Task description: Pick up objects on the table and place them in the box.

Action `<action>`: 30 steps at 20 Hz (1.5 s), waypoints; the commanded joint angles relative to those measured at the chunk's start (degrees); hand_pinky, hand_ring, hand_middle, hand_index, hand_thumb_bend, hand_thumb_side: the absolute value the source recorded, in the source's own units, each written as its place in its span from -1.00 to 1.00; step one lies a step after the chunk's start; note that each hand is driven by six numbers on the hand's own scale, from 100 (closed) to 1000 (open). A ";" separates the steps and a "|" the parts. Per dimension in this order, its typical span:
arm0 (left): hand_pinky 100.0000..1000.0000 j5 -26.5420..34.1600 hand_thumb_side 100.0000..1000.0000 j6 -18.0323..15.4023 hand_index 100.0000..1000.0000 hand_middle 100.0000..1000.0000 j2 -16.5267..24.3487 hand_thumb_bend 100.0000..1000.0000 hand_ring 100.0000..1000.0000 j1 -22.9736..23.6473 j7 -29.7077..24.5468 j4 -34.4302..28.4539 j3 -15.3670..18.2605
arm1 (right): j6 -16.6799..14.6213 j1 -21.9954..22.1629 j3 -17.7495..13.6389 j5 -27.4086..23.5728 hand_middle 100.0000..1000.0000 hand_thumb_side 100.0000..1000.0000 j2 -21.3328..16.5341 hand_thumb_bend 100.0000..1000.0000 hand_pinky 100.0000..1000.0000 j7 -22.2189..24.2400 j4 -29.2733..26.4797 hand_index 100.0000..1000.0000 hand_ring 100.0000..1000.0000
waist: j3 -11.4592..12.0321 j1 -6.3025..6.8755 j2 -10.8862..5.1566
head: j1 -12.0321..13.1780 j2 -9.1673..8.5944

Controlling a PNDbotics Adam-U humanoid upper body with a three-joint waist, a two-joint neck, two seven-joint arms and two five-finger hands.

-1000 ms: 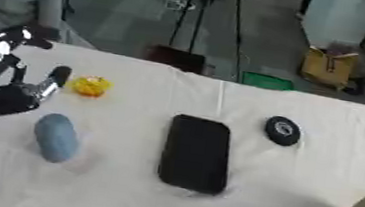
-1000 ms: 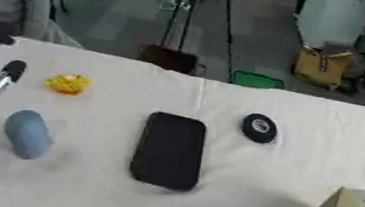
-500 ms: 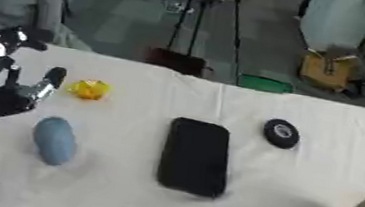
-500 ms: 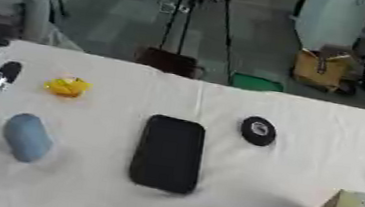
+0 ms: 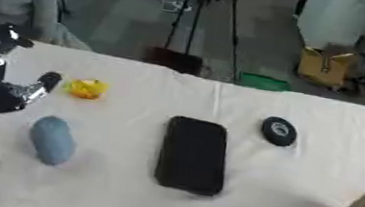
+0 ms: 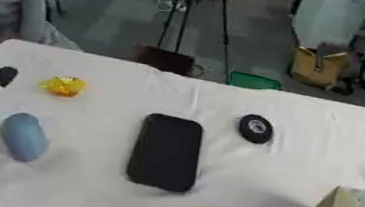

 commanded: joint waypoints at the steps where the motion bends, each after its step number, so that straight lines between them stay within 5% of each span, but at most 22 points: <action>1: -0.21 -4.22 0.31 -0.30 0.87 0.65 3.33 -0.20 0.65 -1.56 -4.69 1.58 -0.24 | -0.01 -0.24 -0.44 -0.02 0.48 0.04 -1.39 0.10 0.10 0.18 -1.31 0.66 0.09 | -0.09 0.12 -0.71 | 0.15 0.71; 5: -0.03 -6.37 0.35 -1.35 0.87 0.64 3.93 -0.15 0.64 -3.07 -8.56 4.57 -1.40 | 0.01 -0.22 -0.36 -0.05 0.48 0.04 -1.40 0.10 0.10 0.30 -1.31 0.66 0.09 | -0.13 0.10 -0.76 | 0.25 0.86; 7: 0.15 -7.48 0.37 -1.81 0.87 0.66 4.16 -0.11 0.66 -4.10 -10.15 6.52 -2.48 | 0.00 -0.20 -0.29 -0.05 0.48 0.04 -1.38 0.10 0.10 0.41 -1.31 0.66 0.09 | -0.21 0.08 -0.77 | 0.29 1.25; 8: 0.40 -7.97 0.41 -2.13 0.88 0.71 4.23 -0.04 0.71 -4.52 -10.89 7.40 -3.05 | 0.00 -0.20 -0.28 -0.05 0.48 0.04 -1.37 0.10 0.10 0.46 -1.31 0.66 0.09 | -0.26 0.07 -0.76 | 0.25 1.39; 19: 0.75 -12.98 0.48 -5.33 0.87 0.70 5.09 0.28 0.67 -7.31 -20.21 14.50 -7.02 | -0.01 -0.31 -0.15 -0.15 0.48 0.04 -1.30 0.10 0.09 0.68 -1.31 0.66 0.09 | -0.61 0.12 -0.71 | 0.00 2.08; 28: 0.63 -20.52 0.36 -3.39 0.86 0.67 3.77 0.28 0.59 -7.89 -18.62 20.49 -8.16 | -0.07 -0.37 -0.07 -0.25 0.49 0.04 -1.27 0.10 0.09 0.82 -1.31 0.66 0.08 | -0.77 0.08 -0.73 | -0.04 2.04; 30: 0.39 -20.21 0.32 -3.40 0.83 0.64 3.30 0.21 0.55 -8.61 -17.93 22.79 -8.46 | -0.10 -0.39 -0.03 -0.29 0.49 0.04 -1.25 0.10 0.09 0.88 -1.31 0.66 0.08 | -0.80 0.05 -0.74 | -0.05 1.95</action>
